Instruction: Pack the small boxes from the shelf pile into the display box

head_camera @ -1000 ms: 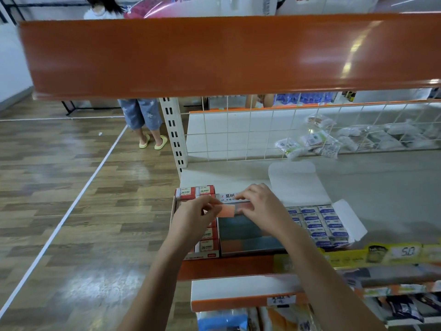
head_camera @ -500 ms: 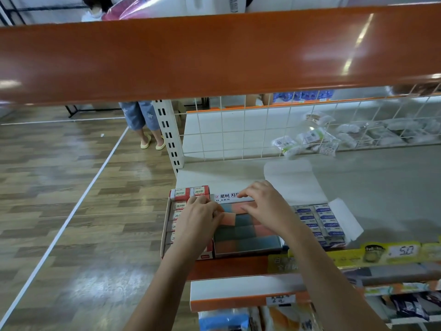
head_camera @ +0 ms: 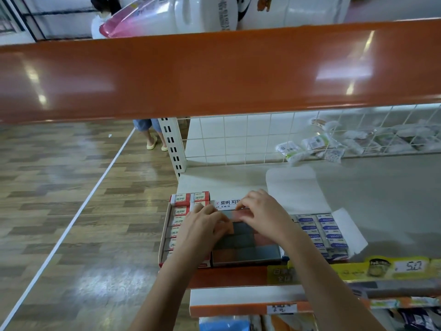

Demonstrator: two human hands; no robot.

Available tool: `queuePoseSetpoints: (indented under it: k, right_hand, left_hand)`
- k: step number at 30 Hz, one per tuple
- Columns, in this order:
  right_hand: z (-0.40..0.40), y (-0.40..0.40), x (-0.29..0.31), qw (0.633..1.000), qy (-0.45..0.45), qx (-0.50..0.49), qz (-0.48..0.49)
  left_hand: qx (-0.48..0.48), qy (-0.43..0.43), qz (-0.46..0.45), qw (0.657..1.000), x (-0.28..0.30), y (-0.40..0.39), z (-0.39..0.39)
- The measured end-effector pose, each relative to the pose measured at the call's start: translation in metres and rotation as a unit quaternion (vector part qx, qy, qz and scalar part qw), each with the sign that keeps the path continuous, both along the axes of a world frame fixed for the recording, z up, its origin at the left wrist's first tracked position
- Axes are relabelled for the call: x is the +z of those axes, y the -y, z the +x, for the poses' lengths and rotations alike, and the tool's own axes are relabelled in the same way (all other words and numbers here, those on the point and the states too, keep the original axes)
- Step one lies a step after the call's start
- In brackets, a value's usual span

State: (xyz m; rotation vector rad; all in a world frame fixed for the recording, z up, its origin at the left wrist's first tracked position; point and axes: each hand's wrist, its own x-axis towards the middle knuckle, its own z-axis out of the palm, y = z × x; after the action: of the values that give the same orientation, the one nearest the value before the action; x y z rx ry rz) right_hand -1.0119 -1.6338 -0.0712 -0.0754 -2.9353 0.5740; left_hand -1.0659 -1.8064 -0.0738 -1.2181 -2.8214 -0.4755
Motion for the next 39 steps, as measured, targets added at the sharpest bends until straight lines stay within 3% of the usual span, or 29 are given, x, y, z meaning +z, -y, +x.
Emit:
queuePoseSetpoints:
  k: [23,32,39]
  right_hand:
    - [0.003,-0.011,0.002,0.998,0.004,0.050,0.025]
    - [0.043,-0.061,0.024,0.992,0.004,-0.103,0.067]
    - [0.146,-0.137,0.040,0.952,0.002,-0.302,0.054]
  left_hand:
    - [0.004,-0.014,0.016,1.000,0.009,-0.004,-0.005]
    - [-0.104,-0.041,-0.017,0.994,0.034,-0.103,-0.014]
    - [-0.230,-0.077,-0.029,0.970,0.042,-0.227,0.061]
